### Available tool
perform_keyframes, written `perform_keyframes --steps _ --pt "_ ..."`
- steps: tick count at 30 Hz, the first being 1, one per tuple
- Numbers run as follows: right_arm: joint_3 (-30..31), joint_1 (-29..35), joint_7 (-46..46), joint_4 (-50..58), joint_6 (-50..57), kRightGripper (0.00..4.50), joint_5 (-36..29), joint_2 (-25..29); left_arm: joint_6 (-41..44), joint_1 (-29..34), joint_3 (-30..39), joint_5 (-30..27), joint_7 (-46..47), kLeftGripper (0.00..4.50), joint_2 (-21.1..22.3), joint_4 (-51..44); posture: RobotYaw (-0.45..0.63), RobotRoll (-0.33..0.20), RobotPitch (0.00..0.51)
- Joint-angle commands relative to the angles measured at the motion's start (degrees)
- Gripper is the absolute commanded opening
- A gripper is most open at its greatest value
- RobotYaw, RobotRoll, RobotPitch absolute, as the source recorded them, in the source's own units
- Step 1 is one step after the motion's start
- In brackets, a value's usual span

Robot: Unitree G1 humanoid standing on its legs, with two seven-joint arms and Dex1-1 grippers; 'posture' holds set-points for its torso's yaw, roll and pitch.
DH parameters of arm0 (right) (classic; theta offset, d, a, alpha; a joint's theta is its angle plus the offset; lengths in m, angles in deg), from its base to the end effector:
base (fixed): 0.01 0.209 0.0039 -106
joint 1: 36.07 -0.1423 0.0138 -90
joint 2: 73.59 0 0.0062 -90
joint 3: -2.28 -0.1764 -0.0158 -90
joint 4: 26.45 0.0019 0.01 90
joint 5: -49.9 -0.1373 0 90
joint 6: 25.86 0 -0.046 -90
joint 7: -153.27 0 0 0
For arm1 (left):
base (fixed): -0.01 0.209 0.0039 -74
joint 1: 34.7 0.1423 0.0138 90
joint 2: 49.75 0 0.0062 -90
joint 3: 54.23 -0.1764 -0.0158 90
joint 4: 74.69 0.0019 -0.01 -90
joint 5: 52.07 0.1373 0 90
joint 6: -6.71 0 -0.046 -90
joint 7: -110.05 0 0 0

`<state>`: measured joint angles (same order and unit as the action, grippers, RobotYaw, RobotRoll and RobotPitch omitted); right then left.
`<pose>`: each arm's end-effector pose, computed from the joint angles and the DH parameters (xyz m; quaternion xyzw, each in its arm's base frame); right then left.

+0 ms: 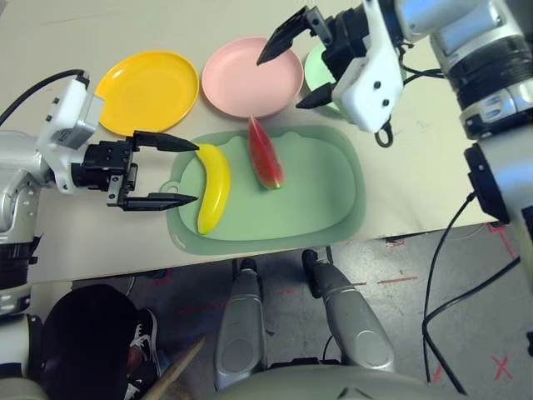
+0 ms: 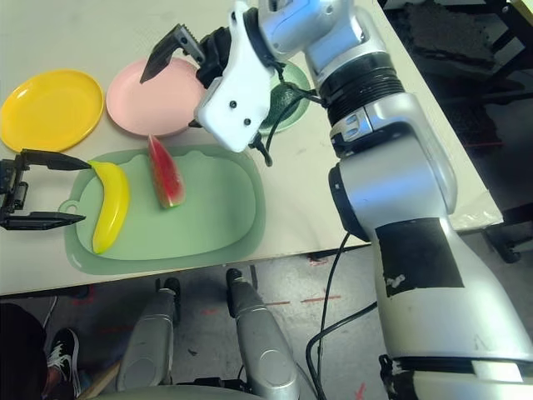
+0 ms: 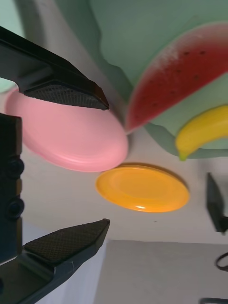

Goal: Place the fruits into color-matched plates.

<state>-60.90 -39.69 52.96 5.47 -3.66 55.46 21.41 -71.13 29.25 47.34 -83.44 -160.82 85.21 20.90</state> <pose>0.3041 -0.0753 0.3657 -0.7015 -0.3528 0.5598 0.2648 0.2354 0.3197 0.2631 0.2596 0.0336 -0.5992 0.7566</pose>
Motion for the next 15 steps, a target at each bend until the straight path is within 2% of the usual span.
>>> perform_keyframes --steps 1,6,15 --pt "2.0 1.2 1.2 0.4 -0.6 4.46 0.4 -1.2 -1.0 0.7 1.2 0.8 -0.7 4.50 1.6 0.9 -0.01 0.000 0.394" --pt "4.3 1.3 1.2 -1.2 -2.8 4.46 3.0 -2.4 -1.2 0.8 1.1 0.6 -0.8 4.50 2.3 1.3 -0.02 0.000 0.398" --pt "9.6 3.2 2.9 -0.6 -5.2 4.46 3.9 -4.5 -1.7 -0.8 -0.2 1.1 -1.5 4.50 1.9 2.8 -0.03 0.000 0.403"
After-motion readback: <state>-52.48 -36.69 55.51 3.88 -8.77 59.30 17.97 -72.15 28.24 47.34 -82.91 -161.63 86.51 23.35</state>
